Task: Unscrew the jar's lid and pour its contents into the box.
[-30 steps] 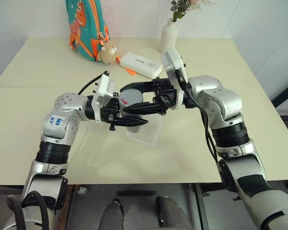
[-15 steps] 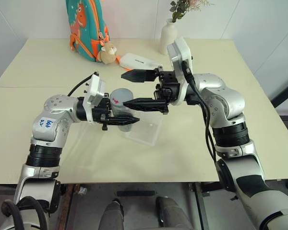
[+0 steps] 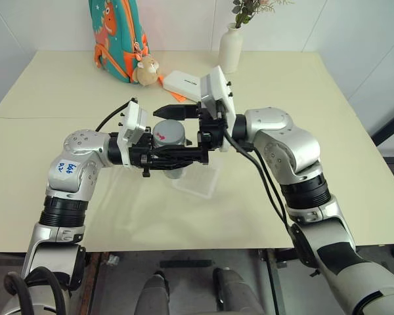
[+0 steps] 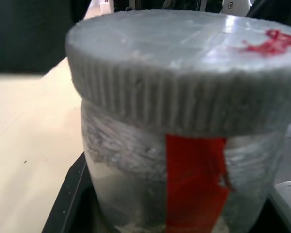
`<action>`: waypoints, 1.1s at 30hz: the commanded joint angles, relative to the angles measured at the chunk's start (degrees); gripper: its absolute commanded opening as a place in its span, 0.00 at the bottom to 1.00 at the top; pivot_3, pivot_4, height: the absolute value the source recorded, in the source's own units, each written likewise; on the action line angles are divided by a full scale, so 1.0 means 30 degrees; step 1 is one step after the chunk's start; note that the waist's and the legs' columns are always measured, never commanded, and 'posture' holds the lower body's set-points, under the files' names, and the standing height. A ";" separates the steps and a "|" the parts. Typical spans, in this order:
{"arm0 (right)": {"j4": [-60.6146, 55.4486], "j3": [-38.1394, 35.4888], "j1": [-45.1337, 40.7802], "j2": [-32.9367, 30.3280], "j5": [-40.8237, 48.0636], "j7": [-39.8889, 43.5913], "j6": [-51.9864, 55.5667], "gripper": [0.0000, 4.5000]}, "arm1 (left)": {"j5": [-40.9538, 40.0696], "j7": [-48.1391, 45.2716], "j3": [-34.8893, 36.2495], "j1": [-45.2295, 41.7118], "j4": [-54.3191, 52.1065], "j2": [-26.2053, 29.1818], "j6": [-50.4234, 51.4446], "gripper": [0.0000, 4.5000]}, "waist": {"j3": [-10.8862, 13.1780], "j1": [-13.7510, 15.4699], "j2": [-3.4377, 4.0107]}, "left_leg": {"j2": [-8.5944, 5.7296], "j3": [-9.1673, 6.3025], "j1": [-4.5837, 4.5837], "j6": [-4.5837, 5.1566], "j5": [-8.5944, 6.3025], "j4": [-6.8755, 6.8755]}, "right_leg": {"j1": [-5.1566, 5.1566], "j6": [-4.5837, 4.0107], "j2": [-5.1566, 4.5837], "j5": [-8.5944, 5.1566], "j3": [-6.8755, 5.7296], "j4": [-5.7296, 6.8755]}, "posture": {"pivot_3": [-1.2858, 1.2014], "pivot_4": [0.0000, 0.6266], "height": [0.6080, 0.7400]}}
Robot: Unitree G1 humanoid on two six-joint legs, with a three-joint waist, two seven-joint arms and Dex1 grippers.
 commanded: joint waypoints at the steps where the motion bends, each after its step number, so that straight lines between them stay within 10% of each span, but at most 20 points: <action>1: 0.0108 -0.0261 -0.0726 0.0138 -0.0279 -0.0436 -0.0537 0.99 | -0.0025 -0.0022 0.0119 -0.0530 -0.0195 -0.0079 -0.0359 0.44 | 0.0000 0.0014 0.0000 | 0.0000 0.0000 0.0000 -0.0001 0.0000 0.0004 | 0.0002 0.0000 0.0000 0.0000 0.0001 0.0000 | 0.52 0.24 1.00; 33: 0.4671 -0.3237 -0.1242 -0.4781 0.0459 0.3154 -0.1899 0.99 | 0.0327 0.0154 0.0611 0.0015 -0.0334 -0.0043 -0.0956 0.44 | 0.0032 -0.0172 0.0054 | 0.0027 -0.0001 0.0001 0.0001 0.0000 -0.0005 | 0.0006 0.0003 0.0072 0.0002 0.0067 -0.0013 | 0.52 0.24 1.00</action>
